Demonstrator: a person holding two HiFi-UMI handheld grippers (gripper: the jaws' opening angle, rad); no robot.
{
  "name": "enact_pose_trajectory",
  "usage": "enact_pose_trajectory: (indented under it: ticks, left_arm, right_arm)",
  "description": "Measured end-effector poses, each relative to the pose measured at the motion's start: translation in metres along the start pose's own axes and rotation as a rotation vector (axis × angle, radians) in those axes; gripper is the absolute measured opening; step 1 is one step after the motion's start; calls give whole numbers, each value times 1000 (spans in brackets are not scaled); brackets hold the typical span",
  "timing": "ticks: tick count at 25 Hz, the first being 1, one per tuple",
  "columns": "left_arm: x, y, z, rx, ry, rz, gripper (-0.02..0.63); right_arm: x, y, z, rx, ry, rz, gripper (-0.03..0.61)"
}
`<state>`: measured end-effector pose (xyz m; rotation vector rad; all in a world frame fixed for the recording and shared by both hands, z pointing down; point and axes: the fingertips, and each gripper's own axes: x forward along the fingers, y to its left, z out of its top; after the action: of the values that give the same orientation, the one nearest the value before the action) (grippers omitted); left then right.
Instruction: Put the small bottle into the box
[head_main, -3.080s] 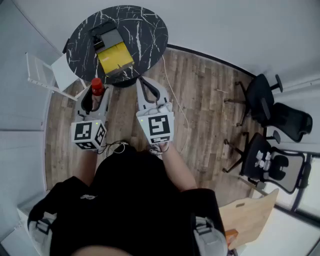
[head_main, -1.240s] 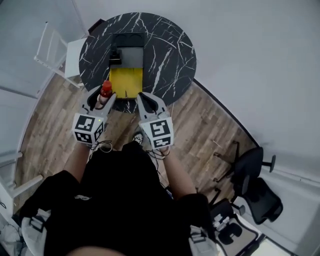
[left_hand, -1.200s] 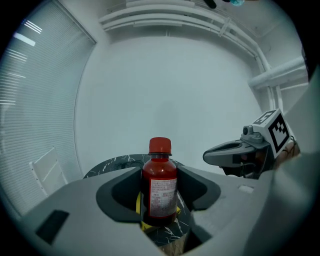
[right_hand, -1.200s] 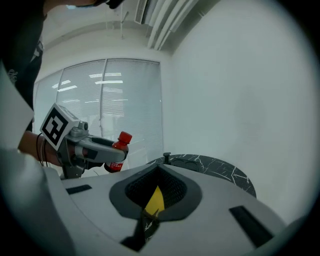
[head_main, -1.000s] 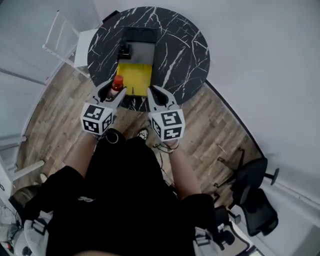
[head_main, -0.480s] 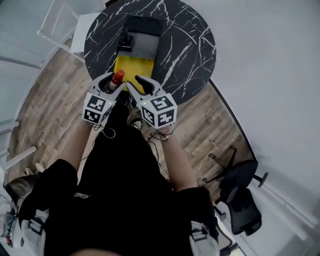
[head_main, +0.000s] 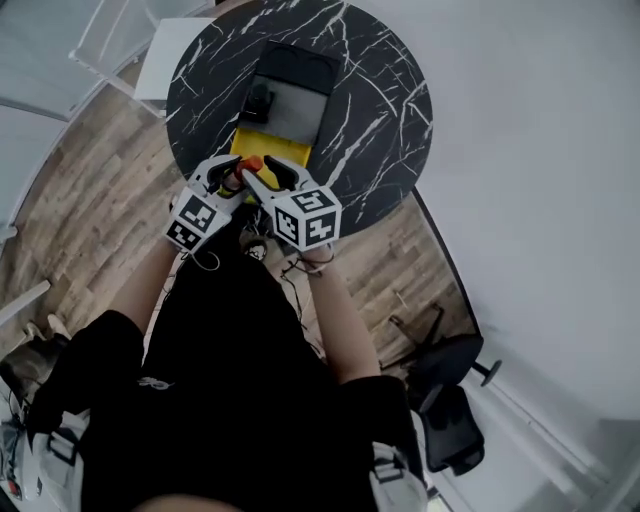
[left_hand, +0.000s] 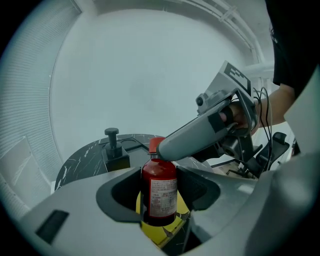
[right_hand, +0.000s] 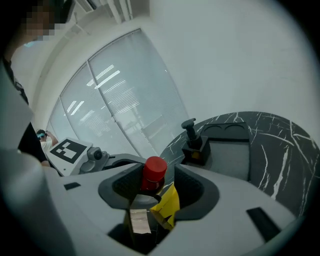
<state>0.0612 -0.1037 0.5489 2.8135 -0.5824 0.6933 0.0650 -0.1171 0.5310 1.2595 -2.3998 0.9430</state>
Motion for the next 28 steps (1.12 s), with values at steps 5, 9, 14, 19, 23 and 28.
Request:
enact_pose_trajectory:
  ticks: [5,9,14,19,23,28]
  left_arm:
    - [8,8,-9,-28,20,-35,215]
    - [11,11,-21,-17,53,-41,215]
    - [14,10,-30,-18,84,-30,215]
    - [16,4,-33,-21,81,-27,215]
    - [15,-3,-34,-2,86,-29,215]
    - [10,-16,-48,33,154,-26,215]
  right_arm:
    - [15,-2,-5,78,-2,51,135]
    - [23,-3,-12,73,13,41,132]
    - [26,-2,-19,58,18,30,126]
    - [19,-3,-23,59,5,18,124]
    - [12,-2,-28,63,-7,16,124]
    - [-5,-7,-28,30,-31,-25,124]
